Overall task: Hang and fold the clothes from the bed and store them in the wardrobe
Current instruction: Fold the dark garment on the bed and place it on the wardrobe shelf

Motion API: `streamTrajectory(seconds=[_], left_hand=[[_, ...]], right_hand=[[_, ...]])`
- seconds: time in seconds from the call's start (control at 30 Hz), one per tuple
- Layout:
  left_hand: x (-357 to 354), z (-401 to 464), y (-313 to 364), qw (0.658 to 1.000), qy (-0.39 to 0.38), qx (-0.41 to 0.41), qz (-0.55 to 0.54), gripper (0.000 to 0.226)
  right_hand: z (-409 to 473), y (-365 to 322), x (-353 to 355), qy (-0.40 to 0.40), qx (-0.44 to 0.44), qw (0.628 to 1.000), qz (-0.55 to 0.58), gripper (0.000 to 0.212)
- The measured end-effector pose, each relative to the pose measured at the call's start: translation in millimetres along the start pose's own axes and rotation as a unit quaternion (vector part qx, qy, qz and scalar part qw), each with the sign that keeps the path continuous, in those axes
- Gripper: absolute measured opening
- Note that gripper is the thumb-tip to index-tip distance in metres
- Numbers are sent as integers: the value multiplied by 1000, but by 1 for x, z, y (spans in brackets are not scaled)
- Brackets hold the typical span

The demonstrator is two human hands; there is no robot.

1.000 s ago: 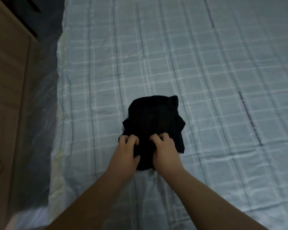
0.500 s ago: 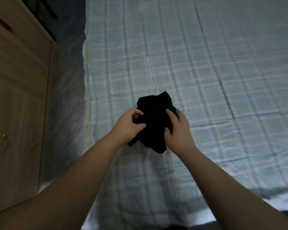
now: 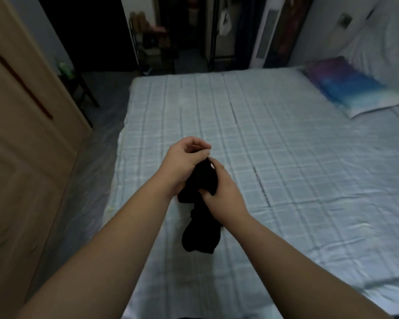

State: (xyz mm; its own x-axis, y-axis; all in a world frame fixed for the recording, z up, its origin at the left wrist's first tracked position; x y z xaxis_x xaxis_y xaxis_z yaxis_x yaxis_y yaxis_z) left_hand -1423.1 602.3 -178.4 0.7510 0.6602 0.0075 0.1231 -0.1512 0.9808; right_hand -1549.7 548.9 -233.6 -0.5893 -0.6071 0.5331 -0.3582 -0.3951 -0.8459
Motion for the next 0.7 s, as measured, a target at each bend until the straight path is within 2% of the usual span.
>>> streamTrajectory(seconds=[0.1, 0.2, 0.33, 0.43, 0.5, 0.6, 0.7], left_hand=[[-39, -16, 32, 998, 16, -63, 10, 12], [-71, -30, 54, 977, 36, -137, 161, 25], [-90, -39, 86, 934, 8, -192, 301, 43], [-92, -38, 117, 907, 56, -198, 367, 27], [-94, -34, 139, 910, 102, -184, 356, 18], [-98, -35, 169, 911, 147, -159, 351, 19], [-102, -39, 197, 907, 153, -179, 348, 21]], right_hand=[[3, -7, 52, -16, 13, 999, 29, 61], [14, -17, 100, -8, 37, 998, 53, 48], [30, -44, 155, -26, 74, 993, 84, 47], [40, -58, 180, -45, 77, 995, 38, 55], [41, -67, 188, -20, 99, 995, -7, 65], [33, -84, 188, -4, 130, 990, -58, 88], [32, -95, 190, 38, 155, 979, -125, 100]])
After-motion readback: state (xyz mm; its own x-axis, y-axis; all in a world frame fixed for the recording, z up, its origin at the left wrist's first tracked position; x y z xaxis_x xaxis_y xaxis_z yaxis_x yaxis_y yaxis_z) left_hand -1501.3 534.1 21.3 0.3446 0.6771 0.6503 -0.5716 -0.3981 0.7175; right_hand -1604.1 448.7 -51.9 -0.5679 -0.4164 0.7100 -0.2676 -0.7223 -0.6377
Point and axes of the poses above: each hand's wrist, its own z-axis towards the middle knuckle, its own x-axis out of the back of the hand, y = z × x, the point moved 1 cm from there along z, towards the middle knuckle, and after that the axes turned 1 degree about x, right-handed, at the moved point
